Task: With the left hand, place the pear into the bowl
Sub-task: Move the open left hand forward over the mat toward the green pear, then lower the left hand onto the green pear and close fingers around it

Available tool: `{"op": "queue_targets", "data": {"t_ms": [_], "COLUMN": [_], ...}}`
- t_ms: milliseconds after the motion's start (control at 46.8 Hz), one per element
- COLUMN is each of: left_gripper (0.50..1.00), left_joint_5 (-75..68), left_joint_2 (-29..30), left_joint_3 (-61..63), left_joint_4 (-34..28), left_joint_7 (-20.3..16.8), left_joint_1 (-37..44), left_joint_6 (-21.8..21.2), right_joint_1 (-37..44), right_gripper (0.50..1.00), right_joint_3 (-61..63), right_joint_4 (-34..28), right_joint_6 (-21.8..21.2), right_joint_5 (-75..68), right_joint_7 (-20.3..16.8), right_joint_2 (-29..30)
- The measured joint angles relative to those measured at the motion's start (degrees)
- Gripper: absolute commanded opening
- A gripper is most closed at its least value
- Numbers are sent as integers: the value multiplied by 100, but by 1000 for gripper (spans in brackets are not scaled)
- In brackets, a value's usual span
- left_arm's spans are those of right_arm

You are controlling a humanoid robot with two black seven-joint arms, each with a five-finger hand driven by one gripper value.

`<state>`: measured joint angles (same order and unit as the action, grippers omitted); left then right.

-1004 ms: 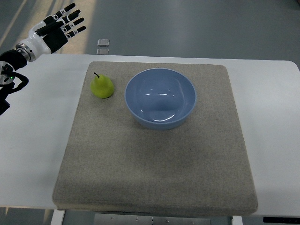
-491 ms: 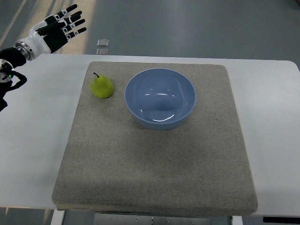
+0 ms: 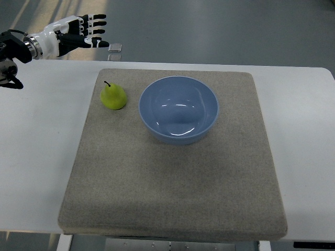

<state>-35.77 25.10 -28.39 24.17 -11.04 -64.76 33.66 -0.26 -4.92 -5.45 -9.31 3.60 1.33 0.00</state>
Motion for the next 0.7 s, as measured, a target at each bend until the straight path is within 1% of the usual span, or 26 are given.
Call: {"op": "queue_targets", "data": {"t_ms": [149, 192, 342, 470, 577, 705], "left_gripper": [994, 992, 984, 979, 979, 977], "left_joint_5": [-1447, -1838, -3099, -4048, -4347, -4543], "left_joint_2": [474, 518, 499, 455, 494, 514], "left_joint_3": [10, 10, 42, 463, 736, 1033], "left_joint_4": [921, 1053, 1149, 1294, 1707, 1919], "left_joint_7": [-17, -18, -28, -44, -249, -385], "left_joint_1": [-27, -50, -318, -637, -755, -867], "left_joint_6": [0, 0, -30, -62, -68, -78], "right_joint_1": [0, 1, 1, 1, -1, -1], "right_gripper": [926, 926, 926, 926, 926, 926], "right_joint_3": [0, 0, 0, 0, 0, 0], "right_joint_4": [0, 0, -1, -2, -1, -1], "right_joint_6": [0, 0, 0, 0, 0, 0], "right_joint_5": [0, 0, 0, 0, 0, 0], "right_joint_7": [0, 1, 0, 1, 0, 1], "right_joint_2": [0, 0, 0, 0, 0, 0]}}
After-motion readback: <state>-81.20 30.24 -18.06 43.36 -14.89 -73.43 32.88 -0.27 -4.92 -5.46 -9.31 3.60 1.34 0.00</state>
